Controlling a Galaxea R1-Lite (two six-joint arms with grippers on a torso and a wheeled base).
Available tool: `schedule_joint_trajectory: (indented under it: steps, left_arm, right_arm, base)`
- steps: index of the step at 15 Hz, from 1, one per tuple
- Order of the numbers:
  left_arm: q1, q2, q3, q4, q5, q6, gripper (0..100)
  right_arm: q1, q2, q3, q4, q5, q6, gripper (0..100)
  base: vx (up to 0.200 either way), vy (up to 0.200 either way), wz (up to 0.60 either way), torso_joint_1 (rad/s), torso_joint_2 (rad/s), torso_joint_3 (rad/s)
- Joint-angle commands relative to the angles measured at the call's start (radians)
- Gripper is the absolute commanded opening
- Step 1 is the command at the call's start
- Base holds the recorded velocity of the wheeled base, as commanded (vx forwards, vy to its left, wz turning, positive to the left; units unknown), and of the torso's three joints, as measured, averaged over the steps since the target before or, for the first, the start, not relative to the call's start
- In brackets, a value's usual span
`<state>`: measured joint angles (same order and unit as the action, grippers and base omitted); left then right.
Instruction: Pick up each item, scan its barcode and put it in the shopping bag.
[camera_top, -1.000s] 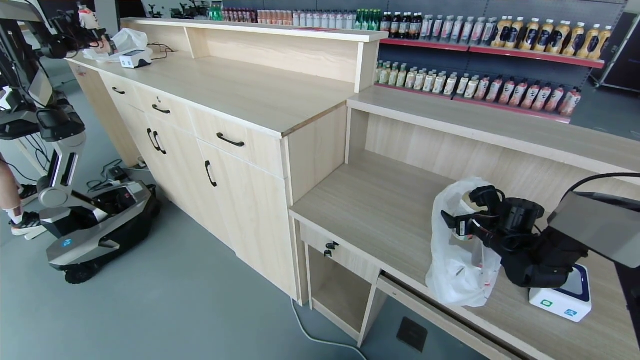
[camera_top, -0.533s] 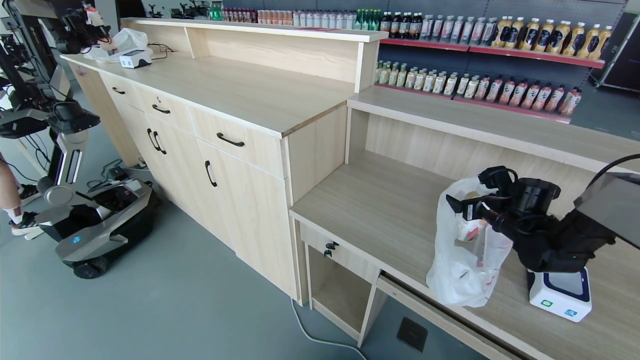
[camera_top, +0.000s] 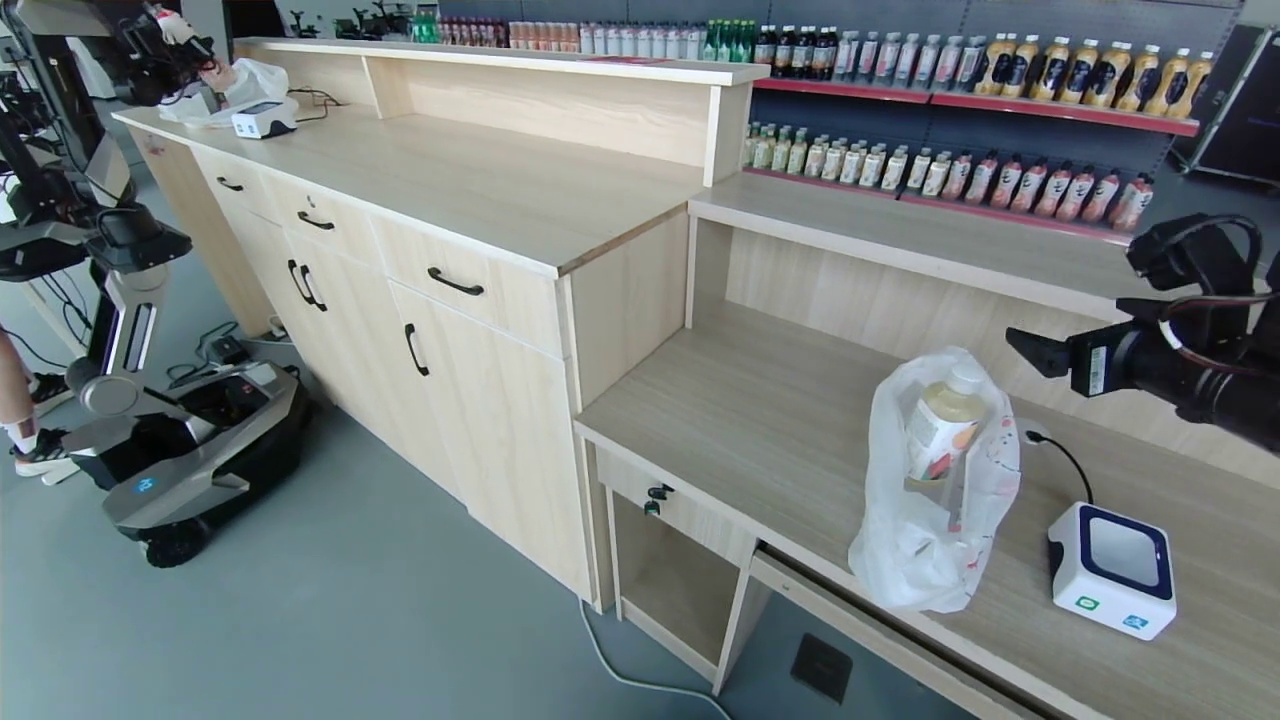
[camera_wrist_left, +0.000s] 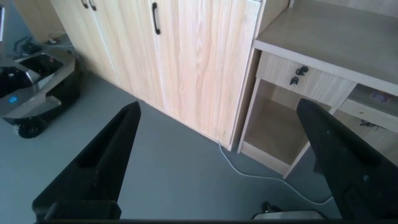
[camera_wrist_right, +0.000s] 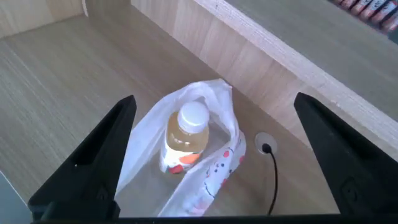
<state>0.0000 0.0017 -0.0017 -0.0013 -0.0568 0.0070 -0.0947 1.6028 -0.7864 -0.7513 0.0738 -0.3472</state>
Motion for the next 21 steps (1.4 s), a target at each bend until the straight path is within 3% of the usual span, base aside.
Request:
schedule_joint_trajectory:
  steps: [1, 2, 4, 5, 6, 7, 9, 12, 14, 16, 17, 19, 21]
  left_arm:
    - [0.000, 0.000, 0.000, 0.000, 0.000, -0.001, 100]
    - [0.000, 0.000, 0.000, 0.000, 0.000, 0.001, 100]
    - [0.000, 0.000, 0.000, 0.000, 0.000, 0.001, 100]
    - [0.000, 0.000, 0.000, 0.000, 0.000, 0.001, 100]
    - [0.000, 0.000, 0.000, 0.000, 0.000, 0.001, 100]
    - [0.000, 0.000, 0.000, 0.000, 0.000, 0.001, 100]
    - [0.000, 0.000, 0.000, 0.000, 0.000, 0.001, 100]
    - [0.000, 0.000, 0.000, 0.000, 0.000, -0.001, 100]
    - [0.000, 0.000, 0.000, 0.000, 0.000, 0.001, 100]
    - [0.000, 0.000, 0.000, 0.000, 0.000, 0.001, 100]
    - [0.000, 0.000, 0.000, 0.000, 0.000, -0.001, 100]
    - [0.000, 0.000, 0.000, 0.000, 0.000, -0.001, 100]
    - [0.000, 0.000, 0.000, 0.000, 0.000, -0.001, 100]
  right_arm:
    - [-0.143, -0.417, 0.076, 0.239, -0.051, -0.105, 100]
    - [-0.289, -0.466, -0.016, 0.377, -0.175, -0.104, 100]
    - [-0.389, -0.457, -0.102, 0.500, -0.273, -0.030, 100]
    - [-0.516, -0.417, -0.119, 0.596, -0.356, 0.053, 100]
    - [-0.579, -0.373, -0.119, 0.668, -0.384, 0.057, 100]
    - [-0.602, -0.311, -0.113, 0.685, -0.402, 0.074, 100]
    - [-0.649, -0.133, -0.123, 0.681, -0.551, 0.059, 100]
    - [-0.657, 0.031, -0.123, 0.552, -0.580, -0.055, 100]
    - [-0.663, 0.105, -0.122, 0.466, -0.537, -0.145, 100]
    - [-0.708, 0.126, -0.131, 0.421, -0.421, -0.274, 100]
    - [-0.746, 0.186, -0.155, 0.340, -0.289, -0.392, 100]
    - [-0.758, 0.194, -0.128, 0.290, -0.103, -0.463, 100]
    - [-0.754, 0.203, -0.120, 0.282, -0.005, -0.493, 100]
  base:
    - [0.000, 0.000, -0.60, -0.007, 0.00, 0.002]
    - [0.000, 0.000, -0.60, 0.002, 0.00, 0.007]
    - [0.000, 0.000, -0.60, 0.000, 0.00, 0.007]
    - [0.000, 0.000, -0.60, -0.002, 0.00, 0.017]
    - [0.000, 0.000, -0.60, 0.002, 0.01, 0.012]
    - [0.000, 0.000, -0.60, 0.012, 0.00, -0.002]
    - [0.000, 0.000, -0.60, 0.002, 0.00, 0.005]
    - [0.000, 0.000, -0.40, 0.003, 0.00, 0.000]
    - [0.000, 0.000, 0.00, 0.000, 0.00, 0.000]
    - [0.000, 0.000, 0.00, 0.000, 0.00, 0.000]
    - [0.000, 0.000, 0.00, 0.000, 0.00, 0.000]
    - [0.000, 0.000, 0.00, 0.000, 0.00, 0.000]
    - [0.000, 0.000, 0.00, 0.000, 0.00, 0.000]
